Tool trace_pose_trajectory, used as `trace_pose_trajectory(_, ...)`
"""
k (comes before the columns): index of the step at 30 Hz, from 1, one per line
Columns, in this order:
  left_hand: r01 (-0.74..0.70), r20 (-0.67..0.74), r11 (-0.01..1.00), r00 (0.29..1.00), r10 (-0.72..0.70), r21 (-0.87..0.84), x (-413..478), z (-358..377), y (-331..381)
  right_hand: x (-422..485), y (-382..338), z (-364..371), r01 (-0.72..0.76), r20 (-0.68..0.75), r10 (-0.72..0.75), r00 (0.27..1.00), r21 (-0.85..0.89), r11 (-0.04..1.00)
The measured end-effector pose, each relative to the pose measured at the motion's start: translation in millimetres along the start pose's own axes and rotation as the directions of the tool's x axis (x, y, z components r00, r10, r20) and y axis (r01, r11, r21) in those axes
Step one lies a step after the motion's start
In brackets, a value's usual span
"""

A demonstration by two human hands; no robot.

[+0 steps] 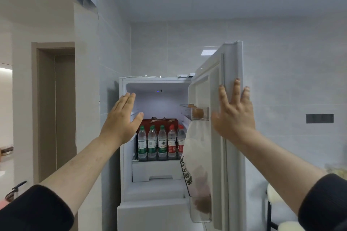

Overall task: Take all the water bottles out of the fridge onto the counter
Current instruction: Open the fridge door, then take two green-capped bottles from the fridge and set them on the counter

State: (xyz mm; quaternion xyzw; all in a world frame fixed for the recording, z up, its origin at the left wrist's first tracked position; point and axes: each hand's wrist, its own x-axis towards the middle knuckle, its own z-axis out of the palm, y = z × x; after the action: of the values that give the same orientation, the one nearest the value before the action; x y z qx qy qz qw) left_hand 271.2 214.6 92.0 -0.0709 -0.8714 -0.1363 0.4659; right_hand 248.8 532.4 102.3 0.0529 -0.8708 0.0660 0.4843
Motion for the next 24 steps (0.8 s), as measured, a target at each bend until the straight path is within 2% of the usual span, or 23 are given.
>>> trace_pose_trajectory(5, 0.002, 0.022, 1.0, 1.0, -0.001, -0.027, 4, 1, 2, 4, 7, 14, 0.077, -0.032, -0.083, 0.996, -0.156, 0.985)
trace_pose_trajectory(9, -0.022, 0.041, 1.0, 0.999, 0.022, -0.009, 6, 4, 0, 4, 7, 22, 0.168, 0.049, -0.162, 0.986, -0.219, 0.961)
trace_pose_trajectory(13, -0.026, 0.044, 1.0, 0.999, 0.026, 0.012, 7, 5, -5, 4, 3, 24, 0.115, 0.058, -0.104, 0.993, -0.239, 0.964)
trace_pose_trajectory(16, -0.019, 0.044, 1.0, 0.999, 0.018, 0.023, 9, 7, -10, 6, -14, 22, 0.197, 0.037, -0.194, 0.98, -0.165, 0.966)
trace_pose_trajectory(19, -0.006, 0.05, 0.999, 0.999, 0.005, 0.034, 9, 10, -15, 5, -33, 20, 0.273, 0.089, -0.269, 0.959, -0.031, 0.962)
trace_pose_trajectory(21, -0.005, 0.055, 0.999, 0.998, 0.003, 0.037, 6, 12, -18, 5, -39, 26, 0.252, 0.137, -0.266, 0.954, 0.111, 0.961)
trace_pose_trajectory(24, 0.0, 0.06, 1.0, 0.998, -0.001, 0.022, 1, 14, -24, 4, -45, 39, 0.147, 0.204, -0.227, 0.952, 0.347, 0.926)
